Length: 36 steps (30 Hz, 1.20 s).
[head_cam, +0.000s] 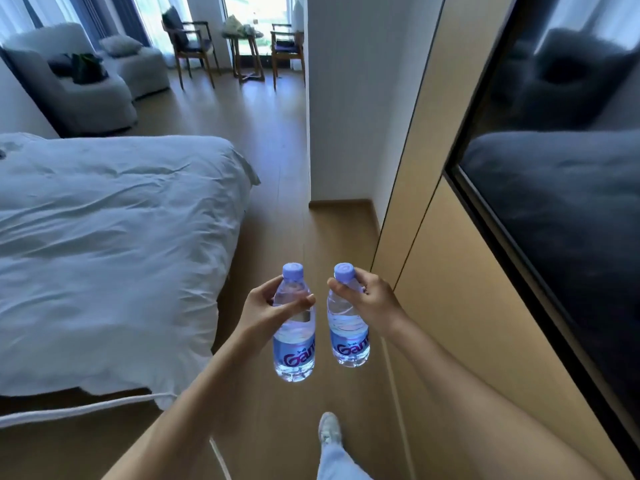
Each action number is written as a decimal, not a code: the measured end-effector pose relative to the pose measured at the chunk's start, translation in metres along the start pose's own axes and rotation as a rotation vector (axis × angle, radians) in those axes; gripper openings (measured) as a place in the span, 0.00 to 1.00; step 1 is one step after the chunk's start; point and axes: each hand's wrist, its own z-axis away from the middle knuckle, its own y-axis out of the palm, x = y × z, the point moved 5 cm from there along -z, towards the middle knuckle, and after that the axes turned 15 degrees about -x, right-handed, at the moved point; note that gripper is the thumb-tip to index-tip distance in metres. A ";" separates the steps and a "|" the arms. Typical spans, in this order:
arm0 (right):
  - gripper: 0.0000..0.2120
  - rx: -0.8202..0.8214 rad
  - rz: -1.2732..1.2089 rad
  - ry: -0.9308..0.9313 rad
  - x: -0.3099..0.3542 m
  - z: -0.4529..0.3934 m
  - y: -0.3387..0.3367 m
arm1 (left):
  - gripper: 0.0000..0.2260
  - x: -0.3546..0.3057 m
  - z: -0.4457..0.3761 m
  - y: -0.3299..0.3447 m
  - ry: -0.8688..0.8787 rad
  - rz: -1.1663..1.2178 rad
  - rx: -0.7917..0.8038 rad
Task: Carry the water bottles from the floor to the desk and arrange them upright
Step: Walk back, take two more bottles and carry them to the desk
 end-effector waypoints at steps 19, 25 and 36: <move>0.18 0.005 0.034 -0.019 0.043 -0.558 0.156 | 0.12 -0.008 -0.577 -0.007 -0.038 -0.059 -0.066; 0.19 -0.024 0.012 -0.023 0.075 -0.724 0.207 | 0.11 -0.025 -0.756 -0.022 -0.035 -0.073 -0.098; 0.07 -0.001 -0.024 -0.018 0.091 -1.055 0.319 | 0.09 -0.006 -1.090 -0.041 -0.069 -0.082 -0.195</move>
